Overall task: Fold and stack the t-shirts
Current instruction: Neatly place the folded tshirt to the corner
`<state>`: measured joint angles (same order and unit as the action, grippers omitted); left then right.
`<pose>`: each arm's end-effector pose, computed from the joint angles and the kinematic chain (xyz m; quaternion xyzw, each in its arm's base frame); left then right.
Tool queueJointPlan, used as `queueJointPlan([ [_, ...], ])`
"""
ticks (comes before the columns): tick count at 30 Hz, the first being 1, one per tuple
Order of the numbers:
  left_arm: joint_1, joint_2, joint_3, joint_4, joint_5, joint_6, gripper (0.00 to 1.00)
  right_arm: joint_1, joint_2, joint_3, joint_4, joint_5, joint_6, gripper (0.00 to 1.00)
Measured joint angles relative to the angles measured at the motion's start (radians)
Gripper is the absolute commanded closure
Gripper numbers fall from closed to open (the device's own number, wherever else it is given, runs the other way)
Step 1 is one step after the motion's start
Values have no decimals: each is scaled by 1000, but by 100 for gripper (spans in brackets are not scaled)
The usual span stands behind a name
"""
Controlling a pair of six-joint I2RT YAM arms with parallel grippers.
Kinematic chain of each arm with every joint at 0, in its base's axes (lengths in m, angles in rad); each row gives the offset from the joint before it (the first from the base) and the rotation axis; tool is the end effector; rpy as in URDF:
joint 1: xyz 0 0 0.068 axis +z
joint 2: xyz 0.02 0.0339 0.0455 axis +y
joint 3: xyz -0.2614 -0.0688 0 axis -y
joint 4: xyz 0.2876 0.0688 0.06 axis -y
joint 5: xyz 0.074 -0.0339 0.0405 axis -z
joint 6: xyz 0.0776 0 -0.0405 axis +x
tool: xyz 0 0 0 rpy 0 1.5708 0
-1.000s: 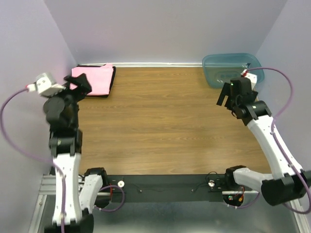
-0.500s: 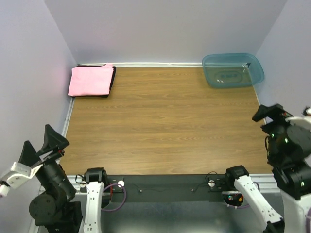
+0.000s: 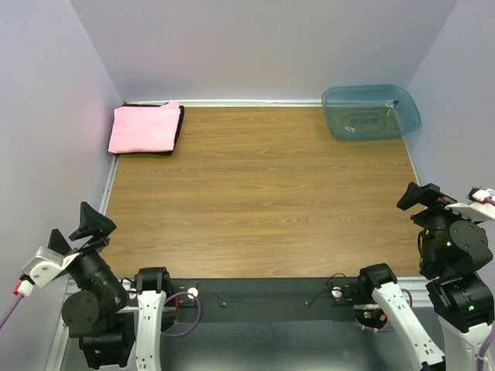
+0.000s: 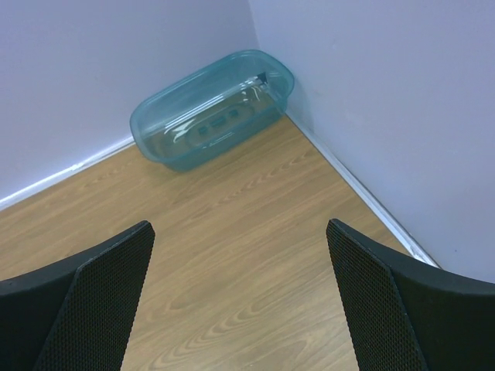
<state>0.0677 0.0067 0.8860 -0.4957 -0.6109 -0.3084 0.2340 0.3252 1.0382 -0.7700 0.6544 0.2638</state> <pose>0.0203 0.0460 0.4265 -0.3446 0.4775 0.0721 0.8050 0.0946 -0.0260 0.4228 0.2309 0.6850 -0.0663 0.6878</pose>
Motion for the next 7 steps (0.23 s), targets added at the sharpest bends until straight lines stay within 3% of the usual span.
queueJointPlan([
  [7,0,0,23,8,1,-5,2,0,-1,-19,45,-26,-3,0],
])
